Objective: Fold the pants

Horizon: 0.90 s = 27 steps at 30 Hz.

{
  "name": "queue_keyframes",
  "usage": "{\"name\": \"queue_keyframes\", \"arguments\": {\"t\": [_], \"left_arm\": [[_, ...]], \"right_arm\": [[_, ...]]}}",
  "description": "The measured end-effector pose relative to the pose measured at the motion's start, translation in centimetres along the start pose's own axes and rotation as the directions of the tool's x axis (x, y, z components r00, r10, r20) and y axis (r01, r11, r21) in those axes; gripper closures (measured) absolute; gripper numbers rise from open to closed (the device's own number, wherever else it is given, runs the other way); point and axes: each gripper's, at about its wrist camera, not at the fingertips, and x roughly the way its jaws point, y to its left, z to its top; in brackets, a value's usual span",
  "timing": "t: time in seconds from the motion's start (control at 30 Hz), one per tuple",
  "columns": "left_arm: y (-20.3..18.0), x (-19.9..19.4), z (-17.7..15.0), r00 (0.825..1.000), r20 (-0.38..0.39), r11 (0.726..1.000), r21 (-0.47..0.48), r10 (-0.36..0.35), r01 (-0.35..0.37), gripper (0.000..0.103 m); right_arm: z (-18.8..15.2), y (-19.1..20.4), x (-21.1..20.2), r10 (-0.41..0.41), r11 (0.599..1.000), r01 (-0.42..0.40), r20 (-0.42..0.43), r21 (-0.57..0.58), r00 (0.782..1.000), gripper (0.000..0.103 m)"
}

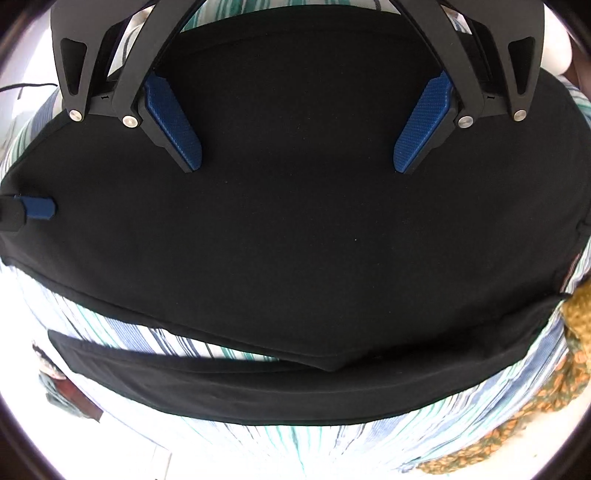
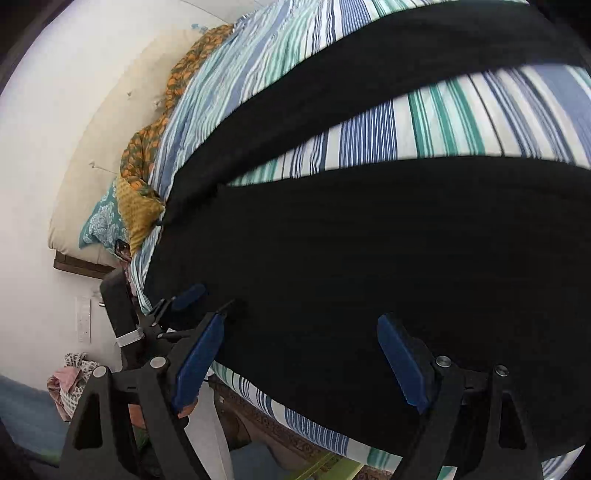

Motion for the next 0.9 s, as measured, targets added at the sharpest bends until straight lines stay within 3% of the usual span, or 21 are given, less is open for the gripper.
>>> {"name": "queue_keyframes", "arguments": {"t": [0.1, 0.17, 0.23, 0.33, 0.43, 0.5, 0.57, 0.63, 0.67, 0.8, 0.9], "left_arm": [[0.1, -0.4, 0.2, 1.000, -0.007, 1.000, -0.027, -0.014, 0.013, 0.001], [-0.2, -0.5, 0.0, 1.000, -0.001, 1.000, -0.021, -0.005, 0.005, 0.001], [-0.1, -0.3, 0.0, 1.000, 0.005, 1.000, -0.020, 0.004, -0.004, 0.001], [-0.2, -0.3, 0.0, 1.000, 0.010, 1.000, -0.025, 0.008, -0.007, 0.001], [-0.2, -0.3, -0.2, 1.000, 0.012, 1.000, -0.023, 0.015, -0.015, 0.001], [-0.2, -0.2, -0.3, 1.000, 0.012, 1.000, -0.022, 0.019, -0.018, 0.001], [0.1, 0.0, -0.2, 1.000, 0.013, 1.000, -0.020, 0.019, -0.019, 0.001], [0.0, 0.3, 0.1, 1.000, 0.016, 1.000, -0.017, 0.019, -0.018, 0.000], [0.0, 0.3, 0.1, 1.000, 0.019, 1.000, -0.015, 0.018, -0.017, 0.000], [0.2, 0.2, -0.2, 0.999, 0.032, 1.000, -0.009, 0.013, -0.013, 0.000], [0.2, 0.1, -0.4, 0.999, 0.042, 1.000, -0.005, 0.010, -0.010, 0.001]], "right_arm": [[-0.7, -1.0, -1.4, -0.022, 0.999, 0.022, 0.013, 0.023, 1.000, 0.019], [-0.8, -2.7, -4.0, -0.102, 0.994, 0.101, 0.039, 0.029, 0.994, 0.019], [-1.2, -5.4, -7.4, -0.170, 0.984, 0.166, 0.067, 0.061, 0.983, 0.019], [-2.4, -10.6, -12.6, -0.222, 0.964, 0.197, 0.129, 0.178, 0.967, 0.019], [-4.1, -15.4, -17.3, -0.296, 0.920, 0.222, 0.199, 0.323, 0.934, 0.019], [-5.6, -18.2, -19.8, -0.374, 0.863, 0.245, 0.232, 0.442, 0.898, 0.019], [-7.1, -20.2, -21.6, -0.375, 0.827, 0.175, 0.292, 0.534, 0.880, 0.019], [-8.2, -21.0, -22.3, -0.351, 0.813, 0.097, 0.350, 0.574, 0.868, 0.019], [-8.3, -21.0, -22.5, -0.363, 0.813, 0.105, 0.358, 0.573, 0.860, 0.019], [-7.4, -19.0, -21.9, -0.474, 0.811, 0.274, 0.307, 0.516, 0.825, 0.018], [-7.4, -17.4, -21.6, -0.536, 0.803, 0.364, 0.307, 0.472, 0.787, 0.018]]}}
